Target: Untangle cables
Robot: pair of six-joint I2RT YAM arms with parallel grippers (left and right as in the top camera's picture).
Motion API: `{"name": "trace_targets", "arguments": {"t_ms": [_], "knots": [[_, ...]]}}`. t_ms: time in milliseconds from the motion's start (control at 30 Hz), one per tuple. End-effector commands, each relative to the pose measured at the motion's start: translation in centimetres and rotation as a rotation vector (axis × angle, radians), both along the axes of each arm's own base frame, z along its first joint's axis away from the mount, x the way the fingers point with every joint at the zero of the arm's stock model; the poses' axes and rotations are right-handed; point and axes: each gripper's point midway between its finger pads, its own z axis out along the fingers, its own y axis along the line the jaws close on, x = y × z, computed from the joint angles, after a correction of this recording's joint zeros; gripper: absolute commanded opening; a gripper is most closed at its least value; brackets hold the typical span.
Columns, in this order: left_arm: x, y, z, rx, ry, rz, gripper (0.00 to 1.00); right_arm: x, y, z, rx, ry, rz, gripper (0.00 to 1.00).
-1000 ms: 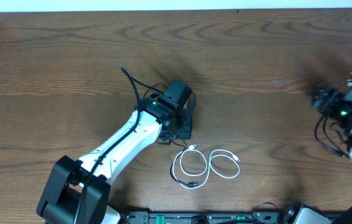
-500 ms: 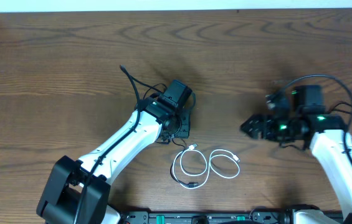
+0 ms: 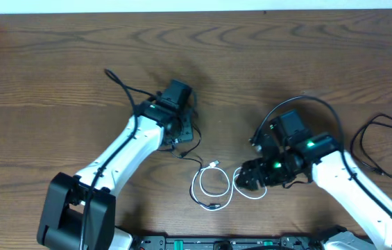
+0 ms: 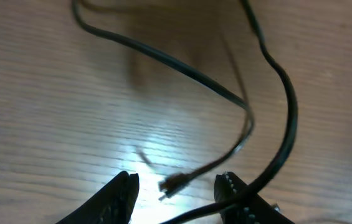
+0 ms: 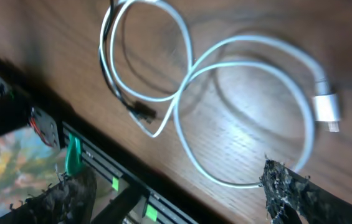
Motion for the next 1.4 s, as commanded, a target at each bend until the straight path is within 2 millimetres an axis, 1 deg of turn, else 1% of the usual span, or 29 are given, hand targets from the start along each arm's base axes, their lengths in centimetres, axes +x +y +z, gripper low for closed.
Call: {"name": "trace_targets", "arguments": {"t_ms": [0,167,300,367,467,567,767,900,1000,1100,1167,1267,1333,1367], "knots": [[0.1,0.7,-0.3,-0.022,0.023,0.045,0.45,-1.8,0.6,-0.9,-0.014,0.060,0.004,0.81],[0.1,0.9,-0.3,-0.022,0.024,0.050,0.45,-3.4,1.0,-2.3,-0.031,0.106,-0.011,0.80],[0.1,0.9,-0.3,-0.024,0.025,0.050,0.45,-4.3,2.2,-2.7,0.030,0.127,0.006,0.78],[0.0,0.6,-0.2,-0.039,0.031,0.045,0.45,-4.6,2.4,-3.1,0.031,0.134,-0.006,0.77],[0.0,0.6,-0.2,-0.042,0.033,0.045,0.45,-4.4,2.8,-3.7,0.043,0.135,-0.040,0.74],[0.0,0.6,-0.2,-0.042,0.033,0.045,0.45,-3.9,3.4,-4.4,0.060,0.138,-0.089,0.67],[0.0,0.6,-0.2,-0.042,0.033,0.045,0.45,-4.4,3.2,-5.9,0.014,0.221,-0.139,0.62],[0.0,0.6,-0.2,-0.042,0.033,0.045,0.45,-4.6,3.7,-6.6,0.025,0.262,-0.131,0.61],[0.0,0.6,-0.2,-0.042,0.033,0.045,0.45,-4.2,4.0,-7.0,0.034,0.252,-0.130,0.59],[0.0,0.6,-0.2,-0.042,0.033,0.045,0.45,-3.5,4.7,-6.8,0.072,0.227,-0.122,0.56],[0.0,0.6,-0.2,-0.042,0.033,0.045,0.45,-3.2,5.2,-6.5,0.103,0.214,-0.115,0.52],[-0.1,0.6,-0.3,-0.040,0.036,0.045,0.45,-2.9,5.4,-6.4,0.113,0.202,-0.113,0.43],[-0.2,0.6,-0.3,-0.039,0.040,0.045,0.45,-2.9,5.4,-6.4,0.113,0.202,-0.113,0.33],[-0.2,0.6,-0.3,-0.038,0.041,0.045,0.45,-2.9,5.4,-6.4,0.114,0.201,-0.113,0.25]]}}
